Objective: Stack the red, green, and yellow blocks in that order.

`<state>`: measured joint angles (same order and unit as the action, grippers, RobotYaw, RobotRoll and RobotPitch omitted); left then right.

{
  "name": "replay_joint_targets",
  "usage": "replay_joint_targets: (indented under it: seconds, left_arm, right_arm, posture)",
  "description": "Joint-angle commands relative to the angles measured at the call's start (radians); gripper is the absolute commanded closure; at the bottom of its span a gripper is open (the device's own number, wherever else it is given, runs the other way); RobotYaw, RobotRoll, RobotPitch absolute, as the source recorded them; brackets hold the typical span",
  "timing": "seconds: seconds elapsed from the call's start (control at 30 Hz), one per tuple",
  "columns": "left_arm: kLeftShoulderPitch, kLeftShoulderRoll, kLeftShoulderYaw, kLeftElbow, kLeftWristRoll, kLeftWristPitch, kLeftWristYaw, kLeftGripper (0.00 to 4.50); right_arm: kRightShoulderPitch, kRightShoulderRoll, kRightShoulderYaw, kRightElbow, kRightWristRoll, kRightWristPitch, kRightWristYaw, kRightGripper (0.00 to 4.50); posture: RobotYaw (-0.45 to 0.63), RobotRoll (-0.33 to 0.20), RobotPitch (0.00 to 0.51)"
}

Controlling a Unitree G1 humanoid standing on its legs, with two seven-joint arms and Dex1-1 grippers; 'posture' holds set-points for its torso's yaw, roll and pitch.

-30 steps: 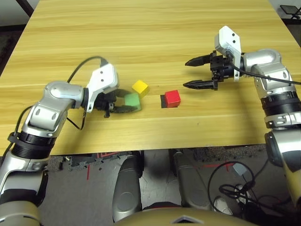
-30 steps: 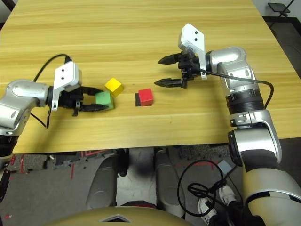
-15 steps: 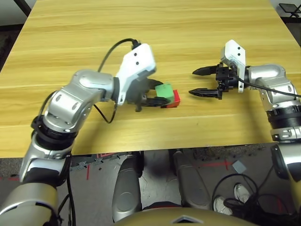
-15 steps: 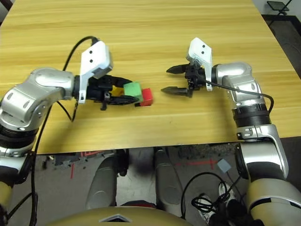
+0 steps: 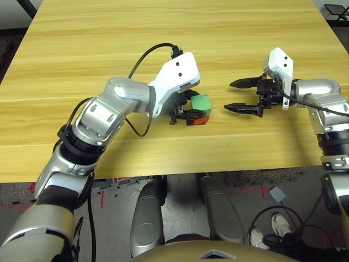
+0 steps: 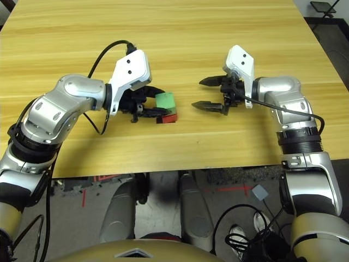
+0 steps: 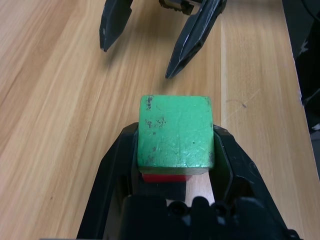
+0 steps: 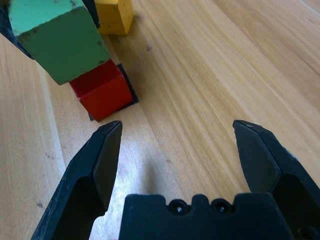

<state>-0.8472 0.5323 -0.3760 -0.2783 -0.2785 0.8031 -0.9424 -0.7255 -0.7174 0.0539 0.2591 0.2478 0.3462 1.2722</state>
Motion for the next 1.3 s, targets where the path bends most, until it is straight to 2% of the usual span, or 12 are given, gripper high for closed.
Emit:
replay_joint_targets:
  seconds: [0.03,0.57,0.9,0.93,1.1,1.2,1.3]
  left_arm:
    - [-0.008,-0.015,-0.024,-0.001,0.01,0.0,0.002,2.43]
    - [-0.003,-0.015,-0.032,0.039,0.043,-0.011,-0.006,2.43]
    - [0.005,-0.013,-0.038,0.017,0.03,0.028,-0.026,2.43]
    - [0.004,-0.015,-0.036,0.019,0.029,0.03,-0.024,1.71]
    - [-0.019,-0.016,0.0,0.048,0.016,-0.012,-0.047,0.02]
    - [-0.058,0.034,0.038,0.083,0.0,-0.078,-0.13,0.02]
    - [-0.108,0.152,0.042,0.162,0.023,-0.17,-0.26,0.02]
  right_arm:
    - [0.018,-0.014,-0.011,-0.026,0.014,0.011,-0.004,0.0]
    - [0.022,-0.007,-0.007,-0.048,0.031,0.034,-0.018,0.0]
    - [0.008,-0.008,-0.007,-0.028,0.029,0.028,-0.026,0.0]
    - [0.007,-0.008,-0.007,-0.026,0.029,0.026,-0.027,0.0]
    - [0.004,-0.004,-0.007,-0.02,0.03,0.023,-0.031,0.0]
    - [-0.001,-0.002,-0.007,-0.013,0.029,0.019,-0.032,0.0]
    - [-0.008,0.0,-0.005,-0.006,0.028,0.017,-0.031,0.0]
  posture:
    - [0.04,-0.007,0.299]
    - [0.04,-0.006,0.311]
    - [0.04,-0.008,0.31]
    - [0.04,-0.007,0.31]
    - [0.05,-0.008,0.305]
    - [0.06,-0.012,0.3]
    - [0.06,-0.011,0.298]
